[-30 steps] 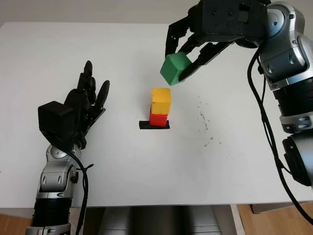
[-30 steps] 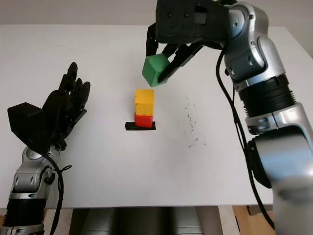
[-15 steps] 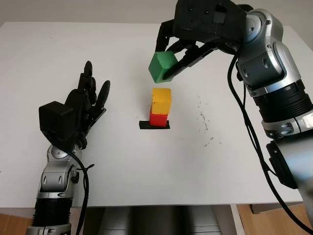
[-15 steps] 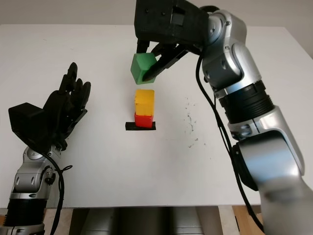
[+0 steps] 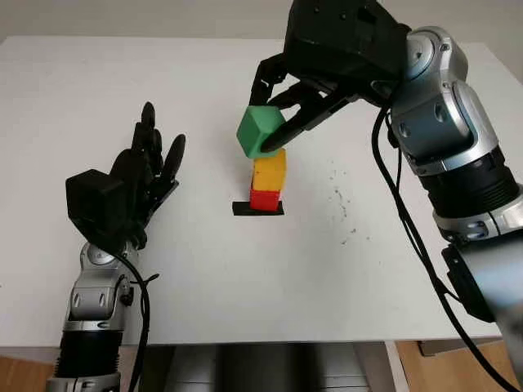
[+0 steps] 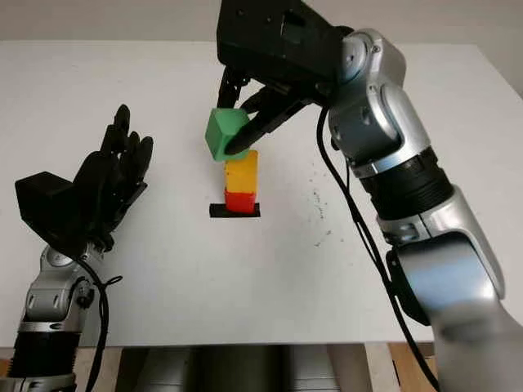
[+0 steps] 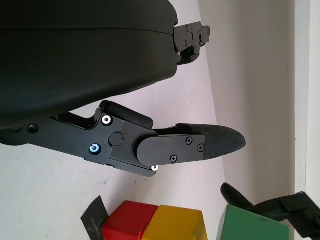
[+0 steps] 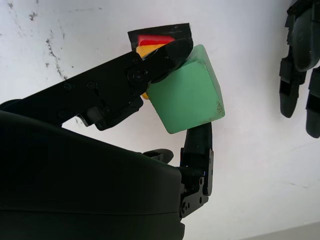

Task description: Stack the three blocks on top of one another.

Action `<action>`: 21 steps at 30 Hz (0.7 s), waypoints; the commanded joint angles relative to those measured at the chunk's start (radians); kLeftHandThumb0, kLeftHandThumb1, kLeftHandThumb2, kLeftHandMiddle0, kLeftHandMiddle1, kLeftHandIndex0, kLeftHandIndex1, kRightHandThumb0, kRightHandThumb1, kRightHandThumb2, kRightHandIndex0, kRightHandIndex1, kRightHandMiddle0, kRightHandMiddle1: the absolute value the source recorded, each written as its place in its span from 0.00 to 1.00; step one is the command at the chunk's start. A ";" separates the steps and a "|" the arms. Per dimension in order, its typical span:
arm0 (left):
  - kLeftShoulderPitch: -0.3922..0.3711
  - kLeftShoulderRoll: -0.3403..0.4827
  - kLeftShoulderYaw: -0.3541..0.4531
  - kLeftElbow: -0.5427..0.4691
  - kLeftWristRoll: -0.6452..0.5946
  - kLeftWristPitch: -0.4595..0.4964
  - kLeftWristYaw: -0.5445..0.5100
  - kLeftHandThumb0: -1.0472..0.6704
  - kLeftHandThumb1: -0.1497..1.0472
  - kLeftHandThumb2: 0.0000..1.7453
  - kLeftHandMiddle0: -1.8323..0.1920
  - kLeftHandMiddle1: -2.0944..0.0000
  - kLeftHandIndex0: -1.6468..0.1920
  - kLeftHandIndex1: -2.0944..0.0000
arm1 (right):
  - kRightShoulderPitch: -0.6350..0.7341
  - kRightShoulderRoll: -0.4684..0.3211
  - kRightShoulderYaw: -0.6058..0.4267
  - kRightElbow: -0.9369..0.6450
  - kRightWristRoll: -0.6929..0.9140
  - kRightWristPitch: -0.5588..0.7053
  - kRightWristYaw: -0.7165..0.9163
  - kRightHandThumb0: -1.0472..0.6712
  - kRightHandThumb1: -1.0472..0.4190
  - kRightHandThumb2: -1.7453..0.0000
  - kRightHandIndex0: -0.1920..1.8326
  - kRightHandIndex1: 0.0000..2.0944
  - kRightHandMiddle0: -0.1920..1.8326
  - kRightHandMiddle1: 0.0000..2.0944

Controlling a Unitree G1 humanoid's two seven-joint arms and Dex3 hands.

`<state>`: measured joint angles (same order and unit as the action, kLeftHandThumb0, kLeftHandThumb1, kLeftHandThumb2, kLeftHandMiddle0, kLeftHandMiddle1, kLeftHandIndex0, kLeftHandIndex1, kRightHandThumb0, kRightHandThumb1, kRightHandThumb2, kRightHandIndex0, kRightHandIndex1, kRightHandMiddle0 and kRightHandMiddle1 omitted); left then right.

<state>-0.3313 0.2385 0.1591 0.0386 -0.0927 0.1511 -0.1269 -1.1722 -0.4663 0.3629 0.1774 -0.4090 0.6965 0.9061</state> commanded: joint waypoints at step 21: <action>0.000 -0.013 -0.005 0.000 -0.002 -0.006 0.006 0.21 1.00 0.26 0.99 0.98 0.99 0.98 | 0.008 -0.036 0.031 -0.039 -0.017 0.014 -0.019 0.40 0.00 0.96 0.25 0.02 0.15 0.86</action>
<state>-0.3312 0.2317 0.1585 0.0386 -0.0899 0.1512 -0.1210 -1.1587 -0.4946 0.3933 0.1514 -0.4216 0.7045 0.8923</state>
